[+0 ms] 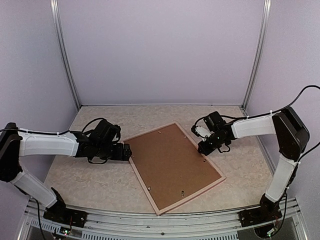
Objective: Put the photo into the frame
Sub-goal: Rotate the photo frame at the center of the board.
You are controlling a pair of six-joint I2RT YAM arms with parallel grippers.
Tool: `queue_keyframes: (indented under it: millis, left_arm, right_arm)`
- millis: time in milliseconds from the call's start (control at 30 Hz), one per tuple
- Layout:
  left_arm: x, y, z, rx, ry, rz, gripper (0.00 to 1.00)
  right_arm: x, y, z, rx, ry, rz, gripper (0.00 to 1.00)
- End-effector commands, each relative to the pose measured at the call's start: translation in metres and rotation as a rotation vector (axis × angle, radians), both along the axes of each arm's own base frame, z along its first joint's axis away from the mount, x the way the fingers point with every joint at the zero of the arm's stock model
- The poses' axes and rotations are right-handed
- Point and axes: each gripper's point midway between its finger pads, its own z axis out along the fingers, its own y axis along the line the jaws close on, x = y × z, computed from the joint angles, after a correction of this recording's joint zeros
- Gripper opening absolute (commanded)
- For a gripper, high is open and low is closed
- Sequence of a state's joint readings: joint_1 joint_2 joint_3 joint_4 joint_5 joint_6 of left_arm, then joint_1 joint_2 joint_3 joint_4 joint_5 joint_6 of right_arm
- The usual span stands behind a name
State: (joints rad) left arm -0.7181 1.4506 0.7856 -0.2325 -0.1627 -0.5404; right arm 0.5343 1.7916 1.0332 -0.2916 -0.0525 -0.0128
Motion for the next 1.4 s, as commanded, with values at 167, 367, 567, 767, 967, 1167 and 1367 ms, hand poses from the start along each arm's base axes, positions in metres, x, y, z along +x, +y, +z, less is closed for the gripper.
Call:
queue_keyframes:
  millis: [167, 367, 567, 767, 967, 1167, 1367]
  left_arm:
    - [0.039, -0.008, 0.006, 0.039, -0.051, -0.009, 0.93]
    - [0.072, -0.005, -0.001, 0.154, -0.087, 0.012, 0.95]
    - [0.095, -0.009, -0.027, 0.277, -0.06, -0.05, 0.96]
    - [0.106, -0.012, -0.054, 0.311, -0.016, -0.097, 0.96]
    - [0.116, -0.013, -0.062, 0.288, -0.011, -0.095, 0.94]
    - [0.128, 0.0, -0.058, 0.299, -0.045, -0.062, 0.93]
    - [0.136, -0.007, -0.028, 0.219, -0.135, -0.079, 0.95]
  right_arm:
    - [0.011, 0.03, -0.027, -0.132, -0.02, 0.34, 0.07]
    - [0.047, 0.033, -0.002, -0.108, -0.127, 0.231, 0.48]
    - [0.052, 0.012, 0.031, -0.074, -0.116, -0.009, 0.65]
    - [0.009, -0.005, 0.061, 0.048, -0.042, -0.157, 0.84]
    - [-0.039, -0.031, 0.089, 0.166, -0.016, -0.302, 0.87]
    - [-0.09, -0.038, 0.084, 0.326, 0.084, -0.39, 0.87]
    - [-0.12, -0.044, 0.068, 0.337, 0.143, -0.465, 0.86]
